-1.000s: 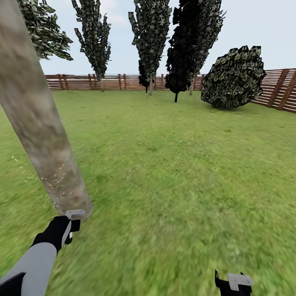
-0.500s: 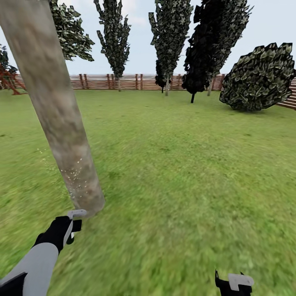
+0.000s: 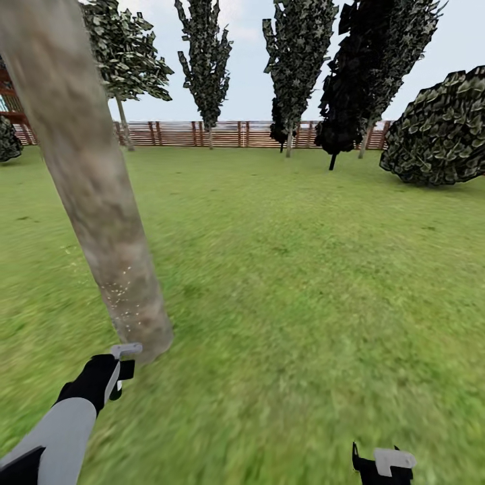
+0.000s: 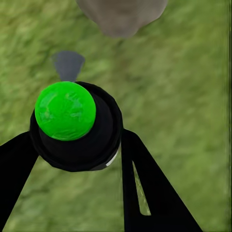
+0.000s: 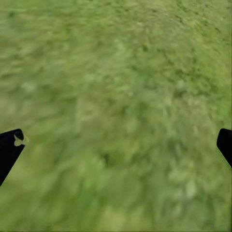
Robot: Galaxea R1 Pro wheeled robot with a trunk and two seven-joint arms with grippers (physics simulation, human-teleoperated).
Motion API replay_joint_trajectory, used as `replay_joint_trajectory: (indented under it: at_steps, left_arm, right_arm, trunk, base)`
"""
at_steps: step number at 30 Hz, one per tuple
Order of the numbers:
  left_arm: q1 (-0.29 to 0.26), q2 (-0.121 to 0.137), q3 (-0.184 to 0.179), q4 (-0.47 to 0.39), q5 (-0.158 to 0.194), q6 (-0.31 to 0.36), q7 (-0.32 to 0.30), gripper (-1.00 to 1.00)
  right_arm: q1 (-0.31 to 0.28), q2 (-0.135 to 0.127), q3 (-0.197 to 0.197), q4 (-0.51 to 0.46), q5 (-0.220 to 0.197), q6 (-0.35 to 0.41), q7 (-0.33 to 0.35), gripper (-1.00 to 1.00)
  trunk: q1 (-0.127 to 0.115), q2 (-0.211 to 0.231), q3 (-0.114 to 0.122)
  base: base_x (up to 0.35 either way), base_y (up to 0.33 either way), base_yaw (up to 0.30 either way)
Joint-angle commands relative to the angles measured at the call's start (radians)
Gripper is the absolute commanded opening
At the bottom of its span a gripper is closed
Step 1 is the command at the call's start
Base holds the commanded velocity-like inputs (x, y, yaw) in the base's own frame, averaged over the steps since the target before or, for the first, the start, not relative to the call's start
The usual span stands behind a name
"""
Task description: In the garden, pick up the pesticide atomizer on the floor and spray pesticide onto both trees until each tree trunk is fully covered.
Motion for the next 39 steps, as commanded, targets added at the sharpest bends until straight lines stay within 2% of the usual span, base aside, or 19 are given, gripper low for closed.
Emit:
replay_joint_trajectory:
  at_steps: [1, 20, 35, 39]
  left_arm:
    - [-0.001, -0.001, 0.004, -0.001, -0.003, 0.004, -0.001, -1.0]
    - [-0.001, 0.001, 0.004, -0.004, -0.004, 0.005, -0.001, -1.0]
    - [-0.001, 0.002, 0.004, -0.006, -0.005, 0.004, 0.0, -1.0]
    - [-0.001, 0.002, 0.004, -0.006, -0.005, 0.004, 0.0, -1.0]
  right_arm:
    - [-0.001, 0.0, -0.005, 0.002, 0.011, -0.003, -0.006, 1.0]
    - [-0.001, 0.0, -0.005, 0.002, 0.011, -0.003, -0.006, 1.0]
    - [-0.001, 0.0, -0.005, 0.002, 0.011, -0.003, -0.006, 1.0]
    - [-0.001, -0.001, -0.005, 0.002, 0.011, -0.003, -0.006, 1.0]
  trunk:
    - [0.0, 0.0, -0.001]
    - [0.0, 0.0, -0.001]
    - [0.0, 0.0, -0.001]
    - [0.0, 0.0, -0.001]
  base:
    - [0.193, -0.216, 0.001]
    - [0.113, -0.257, 0.006]
    - [0.1, -0.269, 0.26]
    - [0.168, -0.251, 0.077]
